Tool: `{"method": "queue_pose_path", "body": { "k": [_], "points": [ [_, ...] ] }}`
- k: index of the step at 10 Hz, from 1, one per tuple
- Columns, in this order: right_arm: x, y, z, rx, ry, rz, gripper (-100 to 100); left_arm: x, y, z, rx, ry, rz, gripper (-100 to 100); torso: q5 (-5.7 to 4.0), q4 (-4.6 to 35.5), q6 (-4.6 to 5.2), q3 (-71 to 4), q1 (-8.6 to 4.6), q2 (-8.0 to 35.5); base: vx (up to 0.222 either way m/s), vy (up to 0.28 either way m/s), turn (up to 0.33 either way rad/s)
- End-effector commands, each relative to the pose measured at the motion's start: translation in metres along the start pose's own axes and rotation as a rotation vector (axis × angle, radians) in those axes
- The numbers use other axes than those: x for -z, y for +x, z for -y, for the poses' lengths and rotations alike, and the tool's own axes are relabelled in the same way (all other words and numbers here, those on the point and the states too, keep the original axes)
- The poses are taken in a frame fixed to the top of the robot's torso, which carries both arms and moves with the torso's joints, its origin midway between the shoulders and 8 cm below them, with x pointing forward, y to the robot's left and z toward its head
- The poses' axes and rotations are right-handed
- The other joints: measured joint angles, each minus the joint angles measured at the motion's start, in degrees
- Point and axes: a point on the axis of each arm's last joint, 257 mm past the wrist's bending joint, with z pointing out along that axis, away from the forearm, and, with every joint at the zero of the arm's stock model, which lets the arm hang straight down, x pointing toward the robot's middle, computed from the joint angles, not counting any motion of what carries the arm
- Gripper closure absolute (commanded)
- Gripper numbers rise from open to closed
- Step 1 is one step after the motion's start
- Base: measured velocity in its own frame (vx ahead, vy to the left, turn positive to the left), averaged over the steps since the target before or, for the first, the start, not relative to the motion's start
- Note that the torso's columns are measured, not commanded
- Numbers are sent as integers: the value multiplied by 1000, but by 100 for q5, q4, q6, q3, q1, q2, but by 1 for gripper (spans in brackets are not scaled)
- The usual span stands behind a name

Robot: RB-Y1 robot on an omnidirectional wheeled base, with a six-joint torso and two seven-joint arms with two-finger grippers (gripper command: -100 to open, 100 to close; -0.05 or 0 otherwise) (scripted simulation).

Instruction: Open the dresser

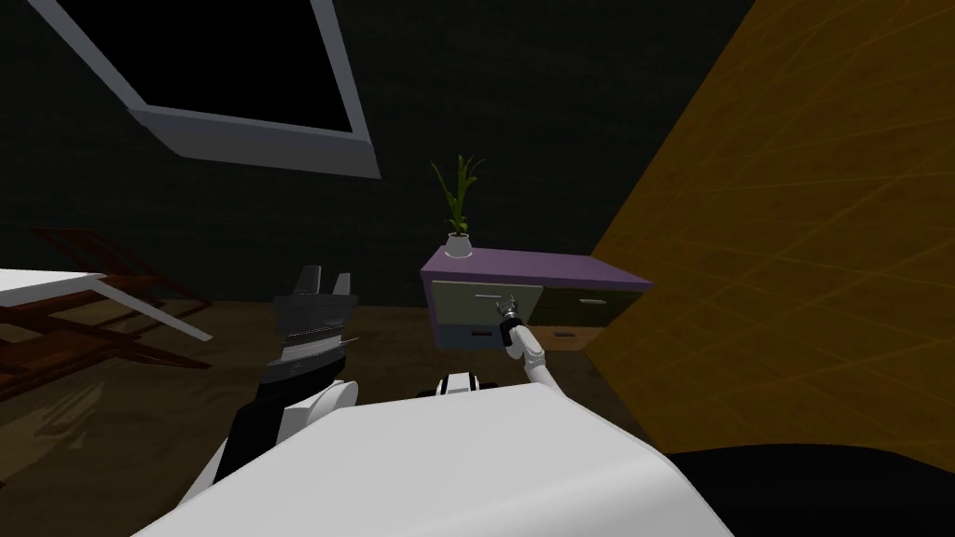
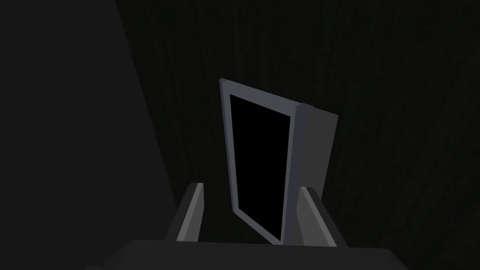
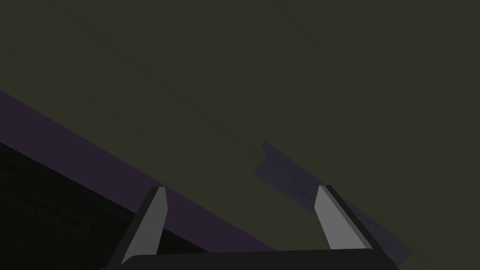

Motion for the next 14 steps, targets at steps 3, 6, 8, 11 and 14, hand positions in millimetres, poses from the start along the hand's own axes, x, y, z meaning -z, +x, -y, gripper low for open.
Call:
{"method": "queue_pose_path", "body": {
  "k": [3,6,8,11,14],
  "points": [
    [-13,27,11,228,66,-89,-100,0,0,0,0,0,0,0,3,-2,8,-3,7,-5,-45,-29,183],
    [-19,44,19,403,107,-146,-100,0,0,0,0,0,0,0,2,-1,7,-3,4,-5,-52,-25,232],
    [-21,53,25,483,131,-179,-100,0,0,0,0,0,0,0,2,-3,4,-6,6,-10,-31,-13,176],
    [-23,64,34,635,168,-226,-100,0,0,0,0,0,0,0,2,-1,8,-2,4,-3,-37,-5,204],
    [-24,71,43,763,200,-263,-100,0,0,0,0,0,0,0,2,-2,0,-4,7,-6,-28,4,193]
  ]
}}
